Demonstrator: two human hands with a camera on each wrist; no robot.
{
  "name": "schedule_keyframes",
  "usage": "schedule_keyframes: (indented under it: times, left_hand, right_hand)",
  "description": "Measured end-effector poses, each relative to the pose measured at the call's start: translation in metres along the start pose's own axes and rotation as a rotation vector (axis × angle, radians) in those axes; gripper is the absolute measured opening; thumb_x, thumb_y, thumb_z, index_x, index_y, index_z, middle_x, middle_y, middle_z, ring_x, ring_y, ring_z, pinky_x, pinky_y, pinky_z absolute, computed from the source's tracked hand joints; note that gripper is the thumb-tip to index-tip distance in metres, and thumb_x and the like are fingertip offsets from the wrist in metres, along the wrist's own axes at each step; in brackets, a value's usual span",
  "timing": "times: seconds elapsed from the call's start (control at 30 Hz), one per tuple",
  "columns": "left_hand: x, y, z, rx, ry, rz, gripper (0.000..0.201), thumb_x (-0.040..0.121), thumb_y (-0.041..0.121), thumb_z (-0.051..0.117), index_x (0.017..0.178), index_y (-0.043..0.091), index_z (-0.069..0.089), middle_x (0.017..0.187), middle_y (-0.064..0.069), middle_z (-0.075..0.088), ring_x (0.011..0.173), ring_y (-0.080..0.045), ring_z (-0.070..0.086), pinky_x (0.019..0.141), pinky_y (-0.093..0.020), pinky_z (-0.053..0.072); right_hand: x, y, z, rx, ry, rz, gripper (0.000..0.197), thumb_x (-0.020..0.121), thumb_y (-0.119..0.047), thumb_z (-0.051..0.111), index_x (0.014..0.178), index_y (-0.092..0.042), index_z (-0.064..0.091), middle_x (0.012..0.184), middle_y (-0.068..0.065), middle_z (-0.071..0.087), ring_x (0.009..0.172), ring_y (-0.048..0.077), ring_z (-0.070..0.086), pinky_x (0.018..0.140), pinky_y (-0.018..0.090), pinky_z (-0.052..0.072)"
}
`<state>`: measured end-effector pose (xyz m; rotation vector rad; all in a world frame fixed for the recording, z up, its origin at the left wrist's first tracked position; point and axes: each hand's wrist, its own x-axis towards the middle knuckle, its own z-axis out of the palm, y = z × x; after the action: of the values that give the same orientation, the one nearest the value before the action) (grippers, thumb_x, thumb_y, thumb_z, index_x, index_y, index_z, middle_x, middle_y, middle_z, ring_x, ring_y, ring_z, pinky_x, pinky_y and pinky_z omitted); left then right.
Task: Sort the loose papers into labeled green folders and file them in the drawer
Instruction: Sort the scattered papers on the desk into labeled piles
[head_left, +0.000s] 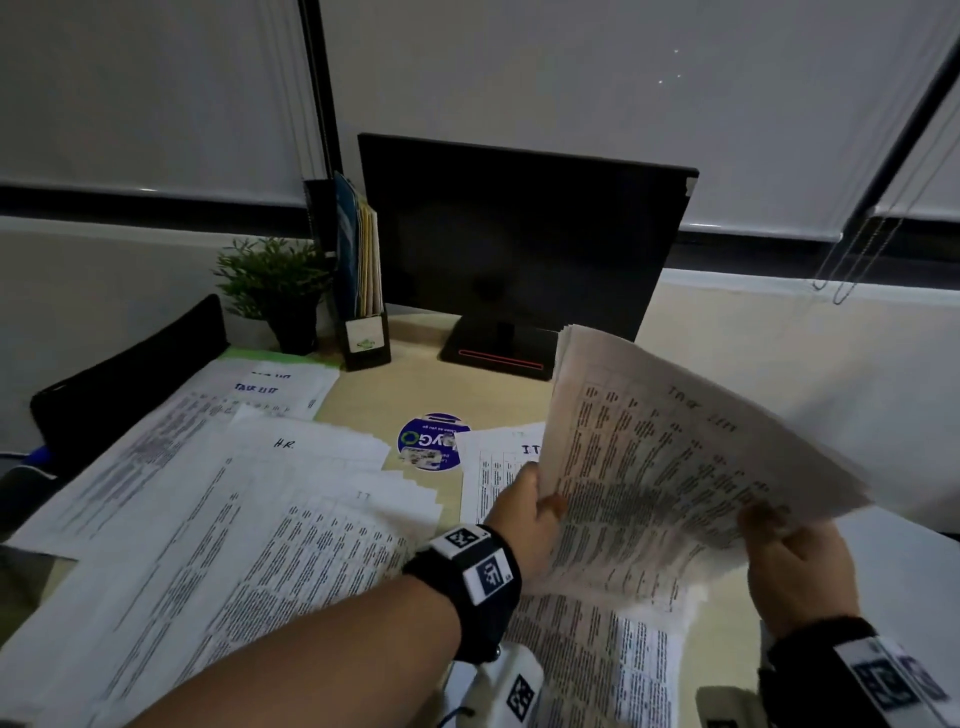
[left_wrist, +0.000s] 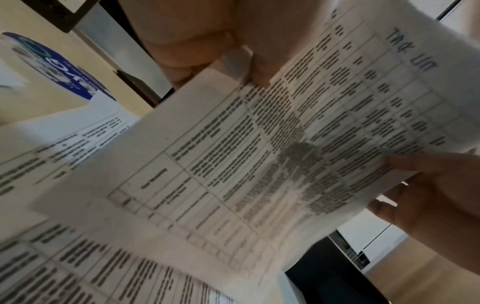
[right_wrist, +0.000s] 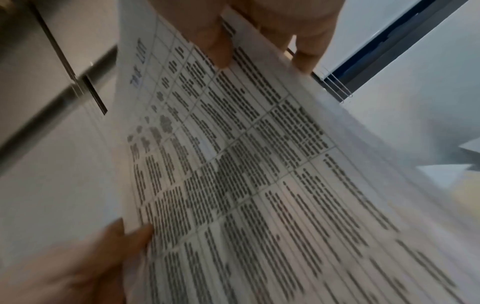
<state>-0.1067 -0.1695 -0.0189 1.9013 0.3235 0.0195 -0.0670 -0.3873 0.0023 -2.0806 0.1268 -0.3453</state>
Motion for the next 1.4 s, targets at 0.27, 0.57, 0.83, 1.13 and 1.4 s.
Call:
schedule_keyframes:
  times: [0.27,0.57,0.83,1.13,1.4]
  left_hand:
    - [-0.007,-0.01,-0.04,-0.07,0.041,0.126,0.022,0.093,0.019,0.055,0.114,0.013,0.054,0.106,-0.01,0.065,0.095,-0.022,0.061,0.089,-0.037,0.049]
    - [-0.024,-0.057,-0.164,-0.051,0.21,-0.075,0.019,0.1,0.014,0.041,0.11,0.008,0.055,0.103,-0.017,0.064,0.095,-0.03,0.062,0.083,-0.038,0.05]
    - [-0.041,-0.107,-0.333,0.18,0.52,-0.241,0.035,0.099,0.012,0.041,0.133,0.007,0.047,0.128,-0.016,0.055,0.112,-0.033,0.054,0.092,-0.034,0.044]
    - [-0.024,-0.137,-0.5,0.514,0.867,-0.299,0.03,0.097,0.007,0.041,0.126,0.002,0.046,0.117,-0.028,0.056,0.106,-0.043,0.055,0.088,-0.046,0.044]
    - [-0.014,-0.176,-0.538,0.475,0.855,-0.333,0.033,0.097,0.003,0.037,0.129,0.006,0.044,0.121,-0.025,0.056,0.108,-0.042,0.055,0.089,-0.046,0.044]
  right_hand:
    - [0.019,-0.015,-0.006,0.276,0.118,0.018,0.043,0.075,-0.049,0.062,0.102,-0.016,0.067,0.083,-0.003,0.067,0.075,0.011,0.064,0.081,0.044,0.053]
    - [-0.054,-0.092,0.081,0.403,-0.637,0.34,0.04,0.084,0.007,0.061,0.114,-0.017,0.05,0.094,0.011,0.069,0.08,0.031,0.065,0.067,0.044,0.054]
    - [-0.157,-0.115,0.218,0.093,-0.859,0.382,0.034,0.086,-0.005,0.065,0.117,-0.007,0.05,0.098,0.016,0.062,0.076,0.029,0.059,0.068,0.037,0.048]
    - [-0.227,-0.125,0.298,-0.897,-1.284,-0.225,0.088,0.068,-0.054,0.073,0.137,-0.056,0.018,0.155,-0.003,0.005,0.14,0.033,0.014,0.112,0.048,0.028]
    - [-0.23,-0.125,0.302,-1.01,-1.224,-0.224,0.098,0.069,-0.055,0.074,0.144,-0.052,0.011,0.158,-0.006,-0.001,0.144,0.03,0.008,0.117,0.044,0.019]
